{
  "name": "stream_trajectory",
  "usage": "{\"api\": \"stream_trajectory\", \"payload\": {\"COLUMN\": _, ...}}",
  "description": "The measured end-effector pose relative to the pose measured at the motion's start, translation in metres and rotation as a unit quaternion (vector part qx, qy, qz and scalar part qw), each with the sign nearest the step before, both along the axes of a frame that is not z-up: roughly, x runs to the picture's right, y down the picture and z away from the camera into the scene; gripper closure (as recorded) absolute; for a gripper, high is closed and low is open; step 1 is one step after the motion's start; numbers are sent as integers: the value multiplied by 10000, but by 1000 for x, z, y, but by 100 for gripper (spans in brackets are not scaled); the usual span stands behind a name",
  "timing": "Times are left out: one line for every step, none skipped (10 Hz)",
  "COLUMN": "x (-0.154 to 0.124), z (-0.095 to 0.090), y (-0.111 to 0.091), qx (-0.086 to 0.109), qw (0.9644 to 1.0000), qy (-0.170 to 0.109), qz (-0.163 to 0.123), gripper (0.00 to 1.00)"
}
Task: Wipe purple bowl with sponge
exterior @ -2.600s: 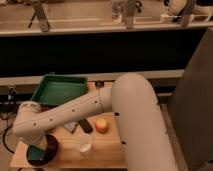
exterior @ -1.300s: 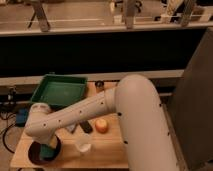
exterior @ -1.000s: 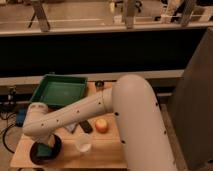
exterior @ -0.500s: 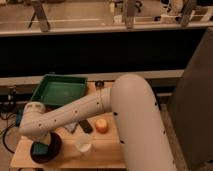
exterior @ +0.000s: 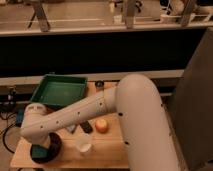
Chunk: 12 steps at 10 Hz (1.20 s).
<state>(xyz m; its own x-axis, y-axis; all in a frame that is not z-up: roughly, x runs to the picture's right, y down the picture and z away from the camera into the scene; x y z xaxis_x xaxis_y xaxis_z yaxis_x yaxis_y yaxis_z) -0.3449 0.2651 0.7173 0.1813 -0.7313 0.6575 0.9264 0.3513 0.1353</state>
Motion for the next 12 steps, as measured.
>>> {"api": "stream_trajectory", "payload": {"x": 5, "z": -3, "y": 2, "qx": -15, "qw": 10000, "qy": 39, "qz": -11, "gripper": 100}}
{"api": "stream_trajectory", "payload": {"x": 15, "z": -5, "y": 4, "qx": -42, "qw": 9999, "qy": 100, "qz": 1, "gripper": 100}}
{"api": "stream_trajectory", "payload": {"x": 22, "z": -5, "y": 4, "qx": -55, "qw": 9999, "qy": 156, "qz": 17, "gripper": 100}}
{"api": "stream_trajectory", "payload": {"x": 29, "z": -5, "y": 4, "qx": -54, "qw": 9997, "qy": 226, "qz": 35, "gripper": 100}}
{"api": "stream_trajectory", "payload": {"x": 37, "z": -4, "y": 5, "qx": -43, "qw": 9994, "qy": 328, "qz": 39, "gripper": 100}}
{"api": "stream_trajectory", "payload": {"x": 40, "z": -2, "y": 5, "qx": -38, "qw": 9992, "qy": 392, "qz": 31, "gripper": 100}}
{"api": "stream_trajectory", "payload": {"x": 45, "z": 2, "y": 6, "qx": -26, "qw": 9989, "qy": 473, "qz": 23, "gripper": 100}}
{"api": "stream_trajectory", "payload": {"x": 47, "z": 6, "y": 6, "qx": 13, "qw": 9986, "qy": 532, "qz": 0, "gripper": 100}}
{"api": "stream_trajectory", "payload": {"x": 47, "z": 11, "y": 5, "qx": 50, "qw": 9984, "qy": 566, "qz": -17, "gripper": 100}}
{"api": "stream_trajectory", "payload": {"x": 45, "z": 16, "y": 3, "qx": 83, "qw": 9983, "qy": 570, "qz": -17, "gripper": 100}}
{"api": "stream_trajectory", "payload": {"x": 41, "z": 21, "y": 1, "qx": 116, "qw": 9984, "qy": 545, "qz": -19, "gripper": 100}}
{"api": "stream_trajectory", "payload": {"x": 36, "z": 25, "y": -1, "qx": 141, "qw": 9986, "qy": 513, "qz": -9, "gripper": 100}}
